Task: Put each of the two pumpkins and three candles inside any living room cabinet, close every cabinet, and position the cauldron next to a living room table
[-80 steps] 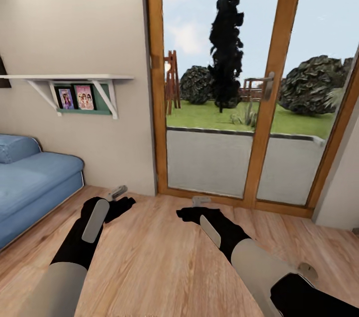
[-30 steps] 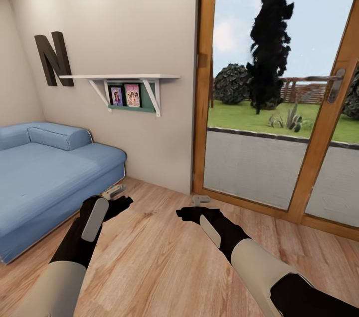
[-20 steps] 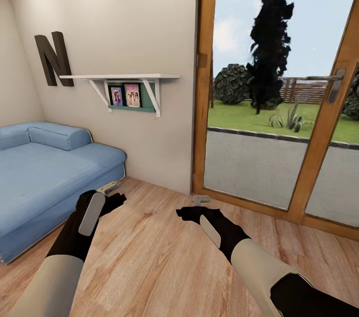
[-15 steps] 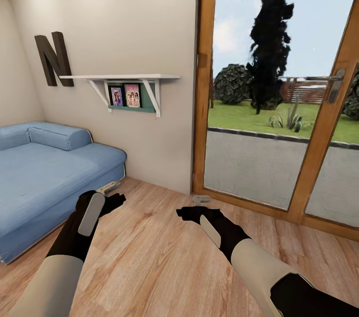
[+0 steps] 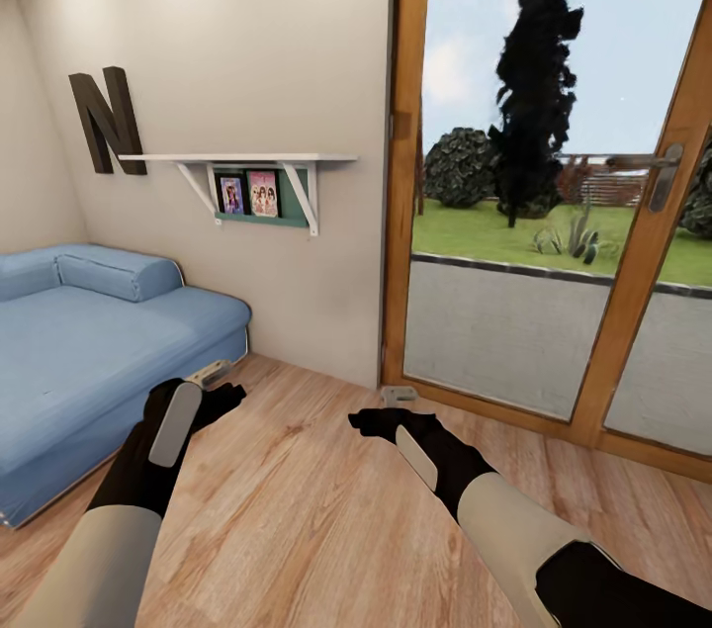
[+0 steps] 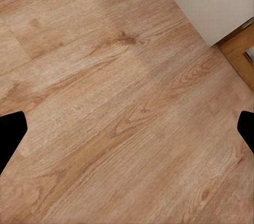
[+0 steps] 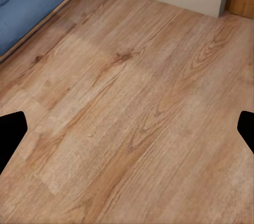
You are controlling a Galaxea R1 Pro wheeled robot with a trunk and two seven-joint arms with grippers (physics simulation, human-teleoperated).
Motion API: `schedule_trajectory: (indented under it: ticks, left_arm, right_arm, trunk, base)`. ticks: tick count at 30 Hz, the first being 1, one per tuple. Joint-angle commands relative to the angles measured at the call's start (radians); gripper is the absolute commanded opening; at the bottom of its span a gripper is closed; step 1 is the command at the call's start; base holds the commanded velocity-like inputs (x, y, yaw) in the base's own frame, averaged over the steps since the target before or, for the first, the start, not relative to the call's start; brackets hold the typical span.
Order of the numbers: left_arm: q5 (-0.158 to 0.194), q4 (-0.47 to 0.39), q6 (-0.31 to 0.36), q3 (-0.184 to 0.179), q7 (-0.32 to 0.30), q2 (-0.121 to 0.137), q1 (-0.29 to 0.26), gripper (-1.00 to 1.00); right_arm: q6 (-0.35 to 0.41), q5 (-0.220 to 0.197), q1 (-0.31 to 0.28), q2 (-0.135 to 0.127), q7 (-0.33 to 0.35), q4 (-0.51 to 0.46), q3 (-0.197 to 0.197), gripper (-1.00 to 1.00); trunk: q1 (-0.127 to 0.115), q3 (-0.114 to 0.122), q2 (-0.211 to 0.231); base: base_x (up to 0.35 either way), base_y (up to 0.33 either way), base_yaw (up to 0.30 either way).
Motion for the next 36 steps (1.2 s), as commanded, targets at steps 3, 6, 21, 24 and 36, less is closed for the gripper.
schedule_trajectory:
  ticks: [3,6,21,24,36]
  left_arm:
    - [0.011,-0.002,0.002,-0.002,0.008,-0.003,-0.001,1.00]
    - [0.011,-0.003,0.001,-0.003,0.008,-0.007,-0.001,1.00]
    - [0.011,-0.003,0.002,-0.004,0.008,-0.008,-0.001,1.00]
    - [0.011,-0.003,0.001,-0.004,0.008,-0.008,-0.001,1.00]
    - [0.011,-0.003,0.001,-0.004,0.008,-0.009,-0.001,1.00]
  right_arm:
    - [0.004,-0.004,-0.001,-0.001,0.000,-0.001,0.005,1.00]
    - [0.003,-0.004,-0.001,-0.002,0.017,-0.002,0.005,1.00]
    - [0.005,-0.004,-0.002,-0.003,0.054,-0.002,0.002,1.00]
    - [0.007,-0.004,-0.002,-0.003,0.054,-0.002,0.001,1.00]
    - [0.007,-0.005,-0.002,-0.003,0.054,-0.002,0.000,1.00]
  trunk:
    - [0.000,-0.001,-0.001]
    - [0.000,-0.001,-0.001]
    - [0.000,-0.001,-0.001]
    - [0.000,-0.001,-0.001]
    - [0.000,-0.001,-0.001]
  base:
    - [0.000,0.000,0.000]
    - [0.000,0.000,0.000]
    - [-0.013,0.008,0.111]
    - [-0.061,0.054,0.281]
    - [-0.022,0.031,0.274]
